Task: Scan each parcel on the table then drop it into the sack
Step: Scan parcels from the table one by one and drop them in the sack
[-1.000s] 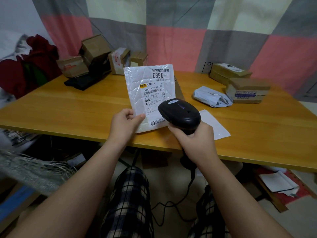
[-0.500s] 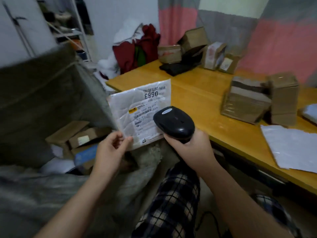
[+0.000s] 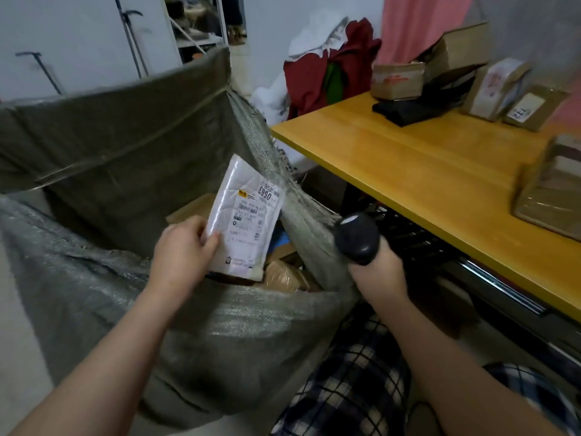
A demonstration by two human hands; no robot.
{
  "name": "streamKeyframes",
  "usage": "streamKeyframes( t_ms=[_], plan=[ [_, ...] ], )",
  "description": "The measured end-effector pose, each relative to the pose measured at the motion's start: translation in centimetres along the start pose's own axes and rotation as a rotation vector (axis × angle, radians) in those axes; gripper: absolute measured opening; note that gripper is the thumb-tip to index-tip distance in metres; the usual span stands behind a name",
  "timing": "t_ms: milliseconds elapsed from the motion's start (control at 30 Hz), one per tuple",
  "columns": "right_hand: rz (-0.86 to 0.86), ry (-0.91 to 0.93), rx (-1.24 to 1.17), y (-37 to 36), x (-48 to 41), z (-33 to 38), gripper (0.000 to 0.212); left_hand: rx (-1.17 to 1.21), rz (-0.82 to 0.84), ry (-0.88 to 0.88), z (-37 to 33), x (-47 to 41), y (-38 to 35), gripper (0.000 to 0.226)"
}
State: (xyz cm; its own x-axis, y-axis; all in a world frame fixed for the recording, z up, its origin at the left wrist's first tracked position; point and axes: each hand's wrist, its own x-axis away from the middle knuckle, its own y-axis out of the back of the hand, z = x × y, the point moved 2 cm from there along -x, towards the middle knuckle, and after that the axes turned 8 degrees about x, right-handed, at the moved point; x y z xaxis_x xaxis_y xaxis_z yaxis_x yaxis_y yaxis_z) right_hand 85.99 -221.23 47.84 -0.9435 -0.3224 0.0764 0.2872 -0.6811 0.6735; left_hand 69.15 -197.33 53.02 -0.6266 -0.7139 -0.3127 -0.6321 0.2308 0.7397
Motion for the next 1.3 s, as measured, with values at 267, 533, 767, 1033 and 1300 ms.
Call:
streamKeyframes(
  t_ms=[267,533,767,1033,1300],
  plan=[
    [-0.218,0.06,-0.212,2.0,1.9,-0.6,0.035,0.116,0.228,0.096,-3.8,-1.5,-1.7,0.022],
    [-0.188,0.091,-0.209,2.5,2.2,0.2,0.035,0.254,0.342,0.158,-4.8,-3.0,-6.8,0.037],
    [-0.125,0.123,-0.066,3.9,2.7,0.1,0.044,0.112,0.609,0.14,-5.7,-2.5,-9.9,0.037],
    [-0.207,0.182,-0.11,6.1,4.4,-0.2,0.044,0.052,0.179,-0.072,-7.1,0.5,-7.3,0.076],
    [-0.39,0.071,-0.128,13.2,8.0,-4.8,0.032,0.188,0.332,-0.517,-18.6,5.0,-9.2,0.049]
  ],
)
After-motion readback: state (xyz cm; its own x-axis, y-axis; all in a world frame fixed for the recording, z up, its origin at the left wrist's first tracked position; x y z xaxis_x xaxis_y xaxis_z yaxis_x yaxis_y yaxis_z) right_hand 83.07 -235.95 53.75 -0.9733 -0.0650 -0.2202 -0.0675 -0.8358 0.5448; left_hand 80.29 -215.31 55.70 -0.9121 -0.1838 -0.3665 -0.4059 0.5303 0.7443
